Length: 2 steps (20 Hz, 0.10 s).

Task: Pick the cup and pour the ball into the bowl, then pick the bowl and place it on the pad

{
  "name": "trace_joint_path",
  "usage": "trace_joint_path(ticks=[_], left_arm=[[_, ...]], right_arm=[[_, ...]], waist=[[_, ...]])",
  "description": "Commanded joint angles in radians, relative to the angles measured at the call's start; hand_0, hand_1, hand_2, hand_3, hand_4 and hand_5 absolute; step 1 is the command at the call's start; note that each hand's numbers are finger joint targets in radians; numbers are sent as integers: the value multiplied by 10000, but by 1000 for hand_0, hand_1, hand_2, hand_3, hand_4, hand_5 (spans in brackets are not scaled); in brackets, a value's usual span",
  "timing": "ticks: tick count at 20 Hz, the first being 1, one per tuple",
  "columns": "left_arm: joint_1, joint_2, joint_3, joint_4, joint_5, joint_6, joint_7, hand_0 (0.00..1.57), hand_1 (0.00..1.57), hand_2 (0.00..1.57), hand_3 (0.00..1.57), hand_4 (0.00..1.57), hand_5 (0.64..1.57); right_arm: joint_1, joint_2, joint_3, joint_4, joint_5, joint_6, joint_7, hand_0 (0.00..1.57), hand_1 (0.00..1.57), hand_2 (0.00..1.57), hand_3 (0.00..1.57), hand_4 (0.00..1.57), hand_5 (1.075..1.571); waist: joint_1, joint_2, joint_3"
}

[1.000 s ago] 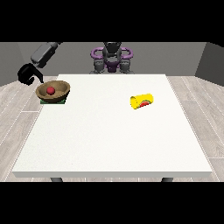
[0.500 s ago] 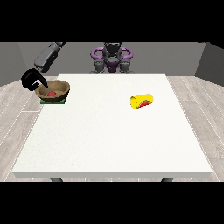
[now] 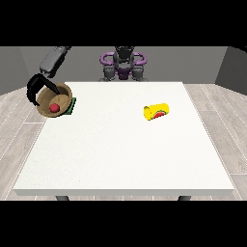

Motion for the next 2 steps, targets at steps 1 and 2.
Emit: trace_joint_path(ticks=[1, 2], left_arm=[[553, -648, -415, -268, -205, 377, 396, 0, 0, 0, 0, 1190, 1569], [814, -574, -261, 845, -675, 266, -564, 0, 0, 0, 0, 1190, 1569]], right_arm=[[189, -653, 326, 82, 178, 1031, 769, 0, 0, 0, 0, 0, 1383], [-276, -236, 667, -753, 317, 548, 1316, 0, 0, 0, 0, 200, 1375]], waist=[[-306, -1277, 17], [-715, -1459, -13]])
